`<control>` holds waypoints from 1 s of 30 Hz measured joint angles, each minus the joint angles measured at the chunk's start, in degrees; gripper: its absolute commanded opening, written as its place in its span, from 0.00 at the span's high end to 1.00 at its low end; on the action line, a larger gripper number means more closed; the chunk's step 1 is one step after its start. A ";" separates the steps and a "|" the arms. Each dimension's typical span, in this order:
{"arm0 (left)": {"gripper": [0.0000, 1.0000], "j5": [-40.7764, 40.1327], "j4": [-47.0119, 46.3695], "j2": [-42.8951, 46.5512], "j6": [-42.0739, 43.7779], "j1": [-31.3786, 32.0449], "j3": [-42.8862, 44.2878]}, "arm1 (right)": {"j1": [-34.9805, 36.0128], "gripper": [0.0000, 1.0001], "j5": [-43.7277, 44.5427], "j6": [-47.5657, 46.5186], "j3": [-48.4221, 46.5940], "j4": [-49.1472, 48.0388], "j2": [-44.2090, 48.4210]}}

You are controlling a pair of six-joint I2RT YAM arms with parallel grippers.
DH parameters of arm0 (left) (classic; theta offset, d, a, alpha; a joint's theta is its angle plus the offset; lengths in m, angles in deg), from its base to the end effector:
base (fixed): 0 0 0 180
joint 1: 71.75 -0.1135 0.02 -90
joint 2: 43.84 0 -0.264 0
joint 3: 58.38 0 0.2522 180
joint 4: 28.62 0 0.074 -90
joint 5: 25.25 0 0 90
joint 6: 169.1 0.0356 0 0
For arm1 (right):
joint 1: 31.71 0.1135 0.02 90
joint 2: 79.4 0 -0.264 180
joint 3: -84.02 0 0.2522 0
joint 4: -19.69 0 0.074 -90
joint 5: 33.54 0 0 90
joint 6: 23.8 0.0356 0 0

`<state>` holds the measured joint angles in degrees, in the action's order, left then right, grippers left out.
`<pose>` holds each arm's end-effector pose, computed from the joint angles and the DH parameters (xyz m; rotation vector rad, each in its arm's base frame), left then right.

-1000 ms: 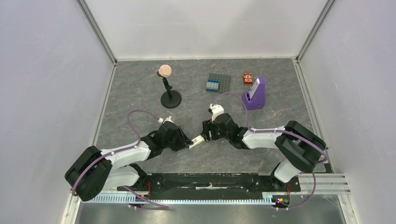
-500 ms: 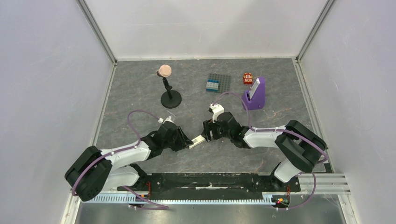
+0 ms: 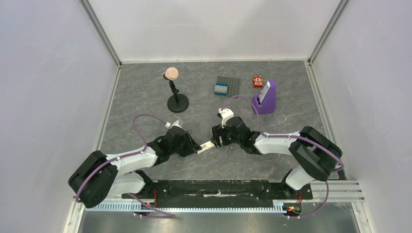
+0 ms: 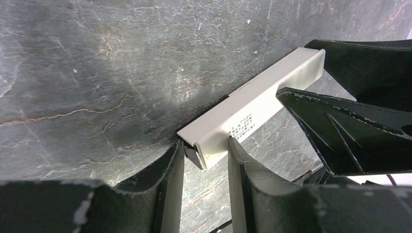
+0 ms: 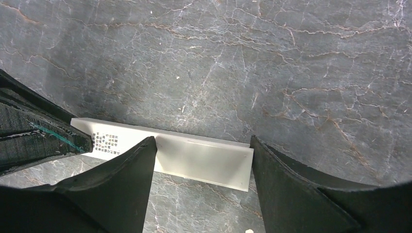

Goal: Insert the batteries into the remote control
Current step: Load the battery cover into the remote control.

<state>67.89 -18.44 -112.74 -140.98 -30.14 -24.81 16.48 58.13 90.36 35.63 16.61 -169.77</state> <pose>0.1538 -0.1392 0.1358 -0.4233 2.5315 -0.8679 0.1971 0.2188 0.1400 -0.4692 2.2825 0.6301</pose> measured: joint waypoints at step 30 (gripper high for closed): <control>0.98 0.92 -0.83 -1.46 -2.56 0.00 0.26 | 1.16 0.53 2.32 4.07 3.23 -10.16 -2.51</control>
<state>68.80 -19.27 -114.21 -143.54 -30.14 -24.55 17.64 60.45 94.43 38.86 6.44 -172.28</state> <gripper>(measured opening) 0.394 0.657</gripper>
